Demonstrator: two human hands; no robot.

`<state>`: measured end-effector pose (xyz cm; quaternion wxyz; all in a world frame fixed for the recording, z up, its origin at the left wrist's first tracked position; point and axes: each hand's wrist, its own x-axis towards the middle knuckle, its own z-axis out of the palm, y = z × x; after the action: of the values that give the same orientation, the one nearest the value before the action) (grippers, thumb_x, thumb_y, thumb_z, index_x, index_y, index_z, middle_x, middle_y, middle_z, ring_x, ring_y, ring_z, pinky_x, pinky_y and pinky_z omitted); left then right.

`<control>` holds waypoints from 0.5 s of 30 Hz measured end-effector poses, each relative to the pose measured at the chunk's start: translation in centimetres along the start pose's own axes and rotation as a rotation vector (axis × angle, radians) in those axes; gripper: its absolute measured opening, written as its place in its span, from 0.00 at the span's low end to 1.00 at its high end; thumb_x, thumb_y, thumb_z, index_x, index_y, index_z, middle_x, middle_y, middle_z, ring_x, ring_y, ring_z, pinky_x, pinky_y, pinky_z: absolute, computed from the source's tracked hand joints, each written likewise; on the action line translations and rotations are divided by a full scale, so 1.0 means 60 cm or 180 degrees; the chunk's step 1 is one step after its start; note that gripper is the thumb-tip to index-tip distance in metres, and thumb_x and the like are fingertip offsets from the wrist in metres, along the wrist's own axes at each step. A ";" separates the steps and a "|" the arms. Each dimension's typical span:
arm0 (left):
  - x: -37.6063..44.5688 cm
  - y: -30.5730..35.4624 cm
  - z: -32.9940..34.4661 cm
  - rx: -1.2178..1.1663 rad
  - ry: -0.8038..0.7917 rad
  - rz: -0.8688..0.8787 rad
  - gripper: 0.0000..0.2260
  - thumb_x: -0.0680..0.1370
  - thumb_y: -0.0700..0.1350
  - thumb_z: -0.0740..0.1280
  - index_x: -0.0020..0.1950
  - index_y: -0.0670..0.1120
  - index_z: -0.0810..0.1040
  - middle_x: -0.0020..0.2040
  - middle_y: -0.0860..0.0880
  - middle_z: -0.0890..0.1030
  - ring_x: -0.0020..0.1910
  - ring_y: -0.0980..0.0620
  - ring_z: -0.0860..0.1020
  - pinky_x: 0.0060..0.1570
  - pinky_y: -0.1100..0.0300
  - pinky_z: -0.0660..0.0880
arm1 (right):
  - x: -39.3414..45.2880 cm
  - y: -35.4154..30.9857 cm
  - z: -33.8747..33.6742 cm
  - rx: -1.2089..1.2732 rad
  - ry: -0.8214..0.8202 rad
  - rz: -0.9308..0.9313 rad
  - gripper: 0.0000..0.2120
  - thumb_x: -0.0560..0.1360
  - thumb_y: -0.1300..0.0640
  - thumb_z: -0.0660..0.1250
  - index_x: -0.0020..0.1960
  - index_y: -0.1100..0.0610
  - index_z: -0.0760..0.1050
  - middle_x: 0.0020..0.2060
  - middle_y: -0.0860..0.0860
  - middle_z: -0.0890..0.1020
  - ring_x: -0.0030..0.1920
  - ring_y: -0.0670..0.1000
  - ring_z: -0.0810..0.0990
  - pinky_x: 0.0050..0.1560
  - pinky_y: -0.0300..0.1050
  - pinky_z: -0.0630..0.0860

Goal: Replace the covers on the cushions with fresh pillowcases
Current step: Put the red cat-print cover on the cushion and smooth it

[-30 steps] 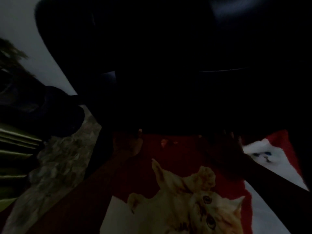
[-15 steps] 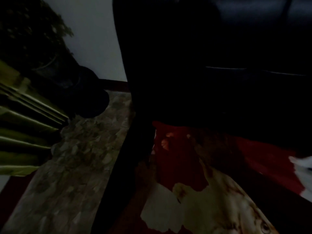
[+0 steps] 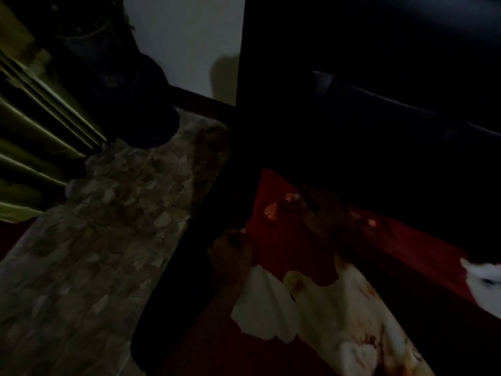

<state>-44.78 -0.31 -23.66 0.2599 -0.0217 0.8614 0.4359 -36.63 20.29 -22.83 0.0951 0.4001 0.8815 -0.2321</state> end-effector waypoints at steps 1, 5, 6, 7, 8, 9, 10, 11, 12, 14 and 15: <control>-0.014 0.002 -0.006 0.0099 -0.0117 0.0124 0.13 0.82 0.49 0.65 0.62 0.45 0.80 0.53 0.50 0.80 0.55 0.47 0.78 0.56 0.54 0.74 | -0.003 -0.005 0.004 0.0066 -0.0006 -0.0027 0.36 0.79 0.28 0.43 0.81 0.43 0.56 0.80 0.49 0.60 0.80 0.57 0.57 0.79 0.63 0.48; -0.083 -0.017 -0.038 0.0172 -0.0730 0.0408 0.19 0.84 0.56 0.58 0.72 0.51 0.72 0.63 0.60 0.73 0.63 0.59 0.71 0.64 0.63 0.65 | -0.034 -0.012 -0.004 -0.0099 0.0155 -0.0050 0.39 0.76 0.29 0.42 0.82 0.45 0.53 0.80 0.52 0.60 0.79 0.58 0.57 0.78 0.63 0.50; -0.097 -0.030 -0.048 0.0186 -0.0759 0.0510 0.19 0.84 0.55 0.58 0.74 0.54 0.71 0.66 0.62 0.71 0.65 0.63 0.69 0.67 0.66 0.62 | -0.051 -0.010 -0.006 -0.0085 0.0281 -0.0179 0.39 0.76 0.29 0.42 0.82 0.46 0.54 0.80 0.52 0.60 0.79 0.58 0.57 0.78 0.63 0.51; -0.111 -0.043 -0.059 0.0223 -0.0732 0.0599 0.17 0.84 0.55 0.59 0.72 0.56 0.71 0.65 0.65 0.71 0.64 0.68 0.69 0.66 0.71 0.61 | -0.074 -0.016 -0.009 -0.0015 0.0361 -0.0404 0.38 0.77 0.29 0.43 0.82 0.46 0.54 0.80 0.51 0.60 0.80 0.58 0.57 0.78 0.64 0.51; -0.122 -0.054 -0.070 0.0239 -0.0652 0.0649 0.14 0.83 0.54 0.61 0.68 0.57 0.75 0.60 0.66 0.74 0.58 0.72 0.72 0.60 0.76 0.63 | -0.101 -0.018 -0.003 -0.0004 0.0335 -0.0666 0.37 0.77 0.30 0.44 0.82 0.45 0.54 0.81 0.50 0.59 0.80 0.57 0.55 0.78 0.64 0.51; -0.129 -0.062 -0.079 0.0163 -0.0481 0.0633 0.10 0.82 0.53 0.64 0.62 0.54 0.80 0.53 0.64 0.78 0.51 0.72 0.75 0.53 0.78 0.66 | -0.127 -0.021 0.009 -0.0035 0.0240 -0.0907 0.36 0.78 0.31 0.44 0.82 0.43 0.53 0.81 0.48 0.57 0.81 0.56 0.52 0.78 0.66 0.49; -0.132 -0.070 -0.085 0.0111 -0.0287 0.0621 0.07 0.81 0.50 0.67 0.53 0.51 0.83 0.45 0.61 0.79 0.44 0.71 0.77 0.45 0.79 0.68 | -0.149 -0.021 0.026 -0.0107 0.0208 -0.1080 0.35 0.78 0.31 0.44 0.82 0.42 0.53 0.82 0.47 0.55 0.81 0.55 0.50 0.78 0.67 0.46; -0.132 -0.074 -0.089 0.0115 -0.0076 0.0662 0.06 0.80 0.48 0.69 0.46 0.49 0.83 0.39 0.59 0.79 0.39 0.69 0.77 0.39 0.79 0.68 | -0.164 -0.018 0.040 -0.0239 0.0260 -0.1175 0.34 0.79 0.31 0.45 0.82 0.42 0.54 0.82 0.46 0.54 0.82 0.56 0.49 0.78 0.67 0.45; -0.126 -0.080 -0.089 0.0185 0.0058 0.0673 0.07 0.79 0.46 0.70 0.42 0.49 0.83 0.36 0.58 0.78 0.36 0.66 0.77 0.37 0.78 0.68 | -0.170 -0.011 0.052 -0.0364 0.0351 -0.1204 0.33 0.79 0.32 0.46 0.82 0.42 0.54 0.82 0.47 0.54 0.82 0.56 0.49 0.78 0.67 0.44; -0.112 -0.081 -0.087 0.0283 0.0087 0.0638 0.08 0.80 0.45 0.70 0.43 0.44 0.84 0.37 0.53 0.80 0.39 0.58 0.78 0.40 0.72 0.71 | -0.168 0.002 0.060 -0.0483 0.0325 -0.1115 0.34 0.79 0.31 0.44 0.82 0.41 0.51 0.82 0.46 0.50 0.82 0.56 0.47 0.78 0.67 0.42; -0.105 -0.082 -0.088 0.0395 0.0168 0.0639 0.10 0.80 0.45 0.70 0.45 0.40 0.85 0.40 0.48 0.82 0.42 0.50 0.79 0.41 0.65 0.71 | -0.163 0.003 0.055 -0.0535 0.0255 -0.1086 0.35 0.78 0.30 0.41 0.82 0.40 0.48 0.82 0.44 0.47 0.82 0.55 0.45 0.78 0.66 0.40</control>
<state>-40.29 -8.62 -21.80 0.1929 0.0694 0.8911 0.4048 -30.06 12.31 -22.33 0.0523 0.2444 0.9559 -0.1543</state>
